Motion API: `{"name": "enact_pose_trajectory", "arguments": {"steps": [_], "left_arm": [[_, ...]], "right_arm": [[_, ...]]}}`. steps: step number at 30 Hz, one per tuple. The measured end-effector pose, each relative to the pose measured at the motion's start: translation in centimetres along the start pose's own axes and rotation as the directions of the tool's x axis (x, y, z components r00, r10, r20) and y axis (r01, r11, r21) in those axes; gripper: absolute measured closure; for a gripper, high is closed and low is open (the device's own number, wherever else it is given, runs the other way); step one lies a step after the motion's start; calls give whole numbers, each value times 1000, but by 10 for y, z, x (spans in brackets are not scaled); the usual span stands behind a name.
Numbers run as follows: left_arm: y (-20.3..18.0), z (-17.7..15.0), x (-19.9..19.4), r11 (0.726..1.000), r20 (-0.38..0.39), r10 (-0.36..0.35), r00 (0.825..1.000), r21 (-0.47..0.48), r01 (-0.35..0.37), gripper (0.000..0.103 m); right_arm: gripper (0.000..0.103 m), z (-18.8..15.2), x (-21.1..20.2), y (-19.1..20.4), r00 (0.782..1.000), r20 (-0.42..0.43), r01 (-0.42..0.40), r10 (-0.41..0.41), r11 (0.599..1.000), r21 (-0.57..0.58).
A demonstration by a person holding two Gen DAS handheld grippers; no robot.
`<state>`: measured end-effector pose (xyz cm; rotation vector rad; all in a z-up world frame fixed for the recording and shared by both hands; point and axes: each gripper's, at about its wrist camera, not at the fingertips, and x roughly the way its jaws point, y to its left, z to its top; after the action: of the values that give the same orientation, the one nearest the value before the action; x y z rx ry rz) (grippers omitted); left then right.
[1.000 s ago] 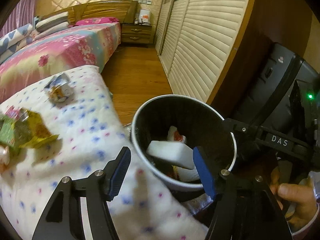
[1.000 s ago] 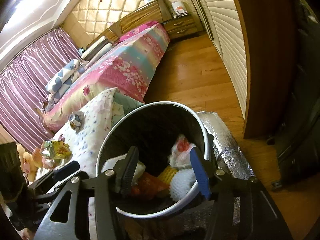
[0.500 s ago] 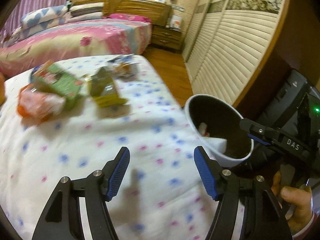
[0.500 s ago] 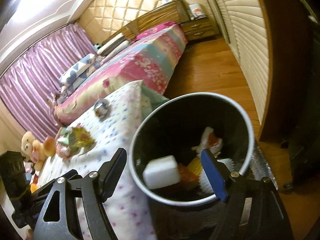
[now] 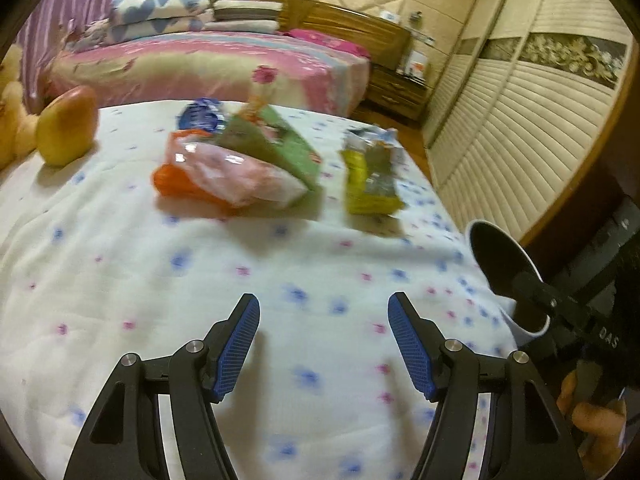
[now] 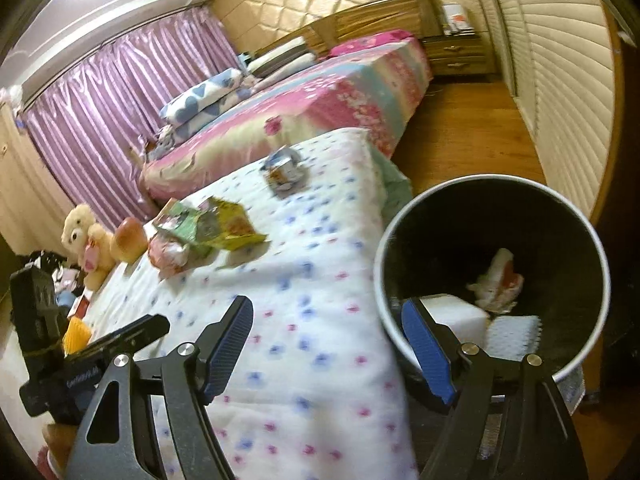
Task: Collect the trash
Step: 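Move both tools back over the remaining trash on the bed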
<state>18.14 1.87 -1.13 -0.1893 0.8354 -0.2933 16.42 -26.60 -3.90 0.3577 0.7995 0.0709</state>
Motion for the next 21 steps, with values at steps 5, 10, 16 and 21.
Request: {"name": "enact_pose_trajectory", "arguments": {"steps": [5,10,16,21], "left_arm": [[16,10,-1,999,15,35,999,-29,-35,37],[35,24,3,996,23,39,999,-81,-37,37],[41,43,17,993,35,44,998,-115,-40,37],[43,53,29,992,45,49,998,-118,-43,37]], "right_arm": [[25,-1,12,16,999,-20,-26,25,999,-44],[25,2,25,32,998,-35,-55,52,993,-103],[25,9,41,47,995,-60,-86,77,981,-174],[25,16,56,58,991,-89,-115,97,968,-225]]}}
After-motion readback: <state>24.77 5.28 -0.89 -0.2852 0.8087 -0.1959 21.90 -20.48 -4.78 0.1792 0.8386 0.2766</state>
